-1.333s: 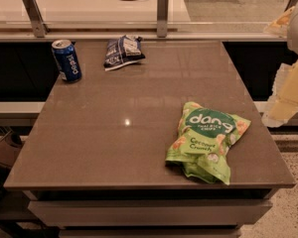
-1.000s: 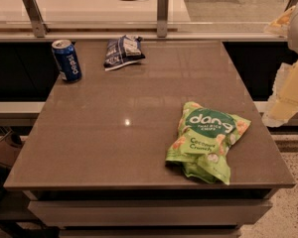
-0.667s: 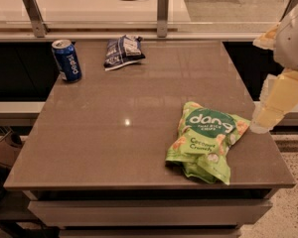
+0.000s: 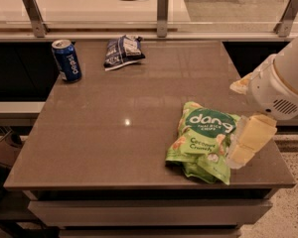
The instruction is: Move green rice chip bag near blue chip bag
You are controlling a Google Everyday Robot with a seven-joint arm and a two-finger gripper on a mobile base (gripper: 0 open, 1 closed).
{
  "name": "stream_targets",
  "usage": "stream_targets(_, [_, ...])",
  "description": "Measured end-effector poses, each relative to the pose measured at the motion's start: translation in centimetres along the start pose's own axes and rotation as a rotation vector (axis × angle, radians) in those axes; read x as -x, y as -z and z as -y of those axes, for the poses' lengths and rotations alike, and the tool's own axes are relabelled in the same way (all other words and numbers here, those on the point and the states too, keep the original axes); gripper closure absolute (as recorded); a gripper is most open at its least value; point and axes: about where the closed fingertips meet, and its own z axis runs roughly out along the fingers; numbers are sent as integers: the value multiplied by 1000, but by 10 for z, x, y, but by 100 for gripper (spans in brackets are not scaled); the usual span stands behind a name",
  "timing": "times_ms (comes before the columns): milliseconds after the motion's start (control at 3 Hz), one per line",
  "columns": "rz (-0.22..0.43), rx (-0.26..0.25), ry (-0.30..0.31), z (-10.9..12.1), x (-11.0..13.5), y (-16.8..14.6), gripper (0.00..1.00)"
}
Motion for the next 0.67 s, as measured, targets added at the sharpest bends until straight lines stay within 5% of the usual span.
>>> stream_targets(667, [-4,57,-16,-13,24,-43,0])
